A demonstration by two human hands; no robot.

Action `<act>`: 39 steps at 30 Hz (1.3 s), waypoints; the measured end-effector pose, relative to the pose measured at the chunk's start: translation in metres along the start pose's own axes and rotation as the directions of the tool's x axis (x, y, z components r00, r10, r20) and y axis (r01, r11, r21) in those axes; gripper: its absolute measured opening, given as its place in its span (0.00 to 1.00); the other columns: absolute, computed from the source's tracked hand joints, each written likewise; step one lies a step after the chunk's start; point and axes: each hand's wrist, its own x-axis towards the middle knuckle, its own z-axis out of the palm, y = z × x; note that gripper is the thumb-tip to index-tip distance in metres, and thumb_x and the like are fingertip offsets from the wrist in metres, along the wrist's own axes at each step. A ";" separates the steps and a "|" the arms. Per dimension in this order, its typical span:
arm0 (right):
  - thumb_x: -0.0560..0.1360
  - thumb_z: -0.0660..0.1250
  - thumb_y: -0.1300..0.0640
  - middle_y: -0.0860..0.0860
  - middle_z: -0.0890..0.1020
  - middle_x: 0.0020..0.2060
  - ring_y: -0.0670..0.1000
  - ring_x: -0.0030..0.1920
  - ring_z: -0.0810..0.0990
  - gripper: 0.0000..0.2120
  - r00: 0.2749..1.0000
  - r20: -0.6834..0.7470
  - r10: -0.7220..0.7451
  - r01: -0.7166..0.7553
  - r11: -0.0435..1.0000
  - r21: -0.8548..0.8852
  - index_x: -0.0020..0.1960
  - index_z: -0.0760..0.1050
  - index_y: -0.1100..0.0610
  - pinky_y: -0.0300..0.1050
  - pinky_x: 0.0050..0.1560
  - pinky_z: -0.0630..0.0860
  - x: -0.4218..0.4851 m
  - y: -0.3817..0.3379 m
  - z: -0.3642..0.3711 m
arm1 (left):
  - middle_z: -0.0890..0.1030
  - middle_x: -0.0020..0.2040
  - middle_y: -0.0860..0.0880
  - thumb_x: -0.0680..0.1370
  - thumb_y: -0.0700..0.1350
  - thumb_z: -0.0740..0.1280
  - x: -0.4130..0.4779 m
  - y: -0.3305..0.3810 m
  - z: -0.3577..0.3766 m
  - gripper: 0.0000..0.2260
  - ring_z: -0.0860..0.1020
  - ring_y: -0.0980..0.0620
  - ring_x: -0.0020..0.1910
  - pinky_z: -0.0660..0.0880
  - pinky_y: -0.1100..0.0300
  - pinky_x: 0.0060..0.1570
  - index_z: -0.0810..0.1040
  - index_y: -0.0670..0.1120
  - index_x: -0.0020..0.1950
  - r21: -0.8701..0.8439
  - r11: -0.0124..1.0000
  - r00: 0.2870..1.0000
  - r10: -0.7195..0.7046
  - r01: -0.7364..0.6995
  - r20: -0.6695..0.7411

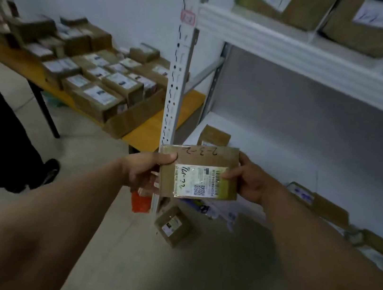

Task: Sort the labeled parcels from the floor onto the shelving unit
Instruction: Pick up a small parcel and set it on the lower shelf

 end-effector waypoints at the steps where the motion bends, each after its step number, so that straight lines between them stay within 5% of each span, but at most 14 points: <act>1: 0.71 0.66 0.76 0.60 0.80 0.62 0.64 0.60 0.80 0.34 0.999 -0.033 -0.020 0.019 0.999 -0.033 0.72 0.68 0.52 0.61 0.55 0.80 -0.009 -0.011 0.002 | 0.83 0.44 0.46 0.69 0.55 0.76 -0.007 0.011 0.002 0.26 0.82 0.51 0.35 0.80 0.51 0.39 0.77 0.44 0.61 0.008 0.999 0.999 0.034 -0.034 0.039; 4: 0.74 0.73 0.61 0.55 0.84 0.58 0.58 0.57 0.83 0.28 0.991 -0.118 -0.058 0.045 0.993 -0.109 0.71 0.70 0.49 0.58 0.55 0.79 -0.029 -0.036 0.004 | 0.82 0.50 0.43 0.74 0.47 0.72 -0.025 0.037 0.008 0.20 0.83 0.51 0.36 0.81 0.54 0.34 0.75 0.44 0.64 0.007 0.992 0.981 0.125 -0.127 0.151; 8: 0.68 0.76 0.45 0.53 0.84 0.58 0.58 0.63 0.77 0.28 0.987 -0.143 -0.072 0.049 0.986 -0.157 0.66 0.75 0.46 0.68 0.69 0.63 -0.055 -0.054 0.014 | 0.80 0.63 0.39 0.74 0.41 0.69 -0.045 0.055 0.016 0.22 0.81 0.42 0.58 0.79 0.41 0.54 0.74 0.45 0.67 -0.085 0.974 0.950 0.224 -0.210 0.218; 14: 0.65 0.78 0.55 0.58 0.86 0.54 0.56 0.55 0.85 0.30 0.964 -0.133 -0.230 0.232 0.973 -0.005 0.65 0.76 0.58 0.56 0.51 0.82 -0.074 -0.080 0.026 | 0.78 0.64 0.36 0.73 0.37 0.72 -0.058 0.065 0.023 0.24 0.79 0.37 0.61 0.78 0.40 0.54 0.72 0.45 0.68 -0.176 0.958 0.889 0.275 -0.224 0.366; 17: 0.61 0.80 0.54 0.55 0.88 0.48 0.54 0.50 0.87 0.30 0.927 -0.220 -0.303 0.294 0.953 -0.074 0.61 0.77 0.57 0.50 0.44 0.83 -0.086 -0.105 0.031 | 0.80 0.58 0.42 0.61 0.45 0.83 -0.066 0.075 0.029 0.35 0.80 0.43 0.54 0.79 0.43 0.53 0.74 0.46 0.65 0.082 0.974 0.930 0.174 -0.211 0.322; 20: 0.64 0.81 0.52 0.51 0.88 0.45 0.51 0.48 0.87 0.26 0.893 -0.255 -0.371 0.316 0.920 -0.234 0.59 0.76 0.50 0.47 0.43 0.81 -0.098 -0.133 0.027 | 0.76 0.64 0.45 0.54 0.51 0.85 -0.080 0.102 0.033 0.44 0.74 0.42 0.61 0.76 0.45 0.51 0.70 0.49 0.67 0.367 0.900 0.970 0.189 -0.234 0.154; 23: 0.65 0.82 0.53 0.48 0.88 0.47 0.48 0.44 0.87 0.28 0.907 -0.193 -0.375 0.263 0.860 -0.437 0.60 0.75 0.44 0.46 0.42 0.81 -0.110 -0.158 0.029 | 0.78 0.63 0.51 0.56 0.48 0.84 -0.092 0.140 0.044 0.51 0.72 0.46 0.66 0.70 0.45 0.56 0.62 0.61 0.72 0.374 0.863 0.940 0.311 -0.341 0.139; 27: 0.64 0.83 0.55 0.55 0.82 0.56 0.56 0.50 0.86 0.36 0.925 -0.130 -0.357 0.192 0.735 -0.651 0.66 0.68 0.46 0.51 0.44 0.84 -0.120 -0.177 0.042 | 0.73 0.65 0.51 0.63 0.40 0.80 -0.113 0.178 0.078 0.48 0.74 0.49 0.60 0.72 0.53 0.56 0.59 0.60 0.76 0.460 0.727 0.859 0.452 -0.510 0.240; 32: 0.64 0.83 0.54 0.55 0.81 0.53 0.54 0.47 0.85 0.26 0.919 -0.095 -0.382 0.201 0.663 -0.721 0.55 0.73 0.48 0.48 0.42 0.84 -0.126 -0.185 0.053 | 0.78 0.59 0.44 0.70 0.37 0.76 -0.118 0.186 0.108 0.28 0.82 0.45 0.51 0.82 0.58 0.44 0.70 0.48 0.67 0.619 0.592 0.852 0.427 -0.516 0.302; 36: 0.64 0.83 0.54 0.56 0.80 0.54 0.56 0.53 0.83 0.30 0.906 -0.126 -0.403 0.196 0.667 -0.719 0.61 0.74 0.48 0.57 0.58 0.81 -0.133 -0.181 0.044 | 0.80 0.57 0.43 0.71 0.36 0.75 -0.104 0.175 0.108 0.27 0.83 0.43 0.51 0.82 0.55 0.44 0.69 0.48 0.67 0.579 0.661 0.875 0.418 -0.478 0.246; 39: 0.65 0.82 0.53 0.55 0.79 0.58 0.56 0.59 0.79 0.34 0.919 -0.173 -0.356 0.113 0.654 -0.748 0.67 0.72 0.47 0.52 0.61 0.75 -0.139 -0.173 0.029 | 0.81 0.56 0.44 0.72 0.37 0.75 -0.088 0.162 0.101 0.26 0.82 0.44 0.52 0.82 0.50 0.50 0.69 0.49 0.66 0.491 0.758 0.902 0.391 -0.429 0.184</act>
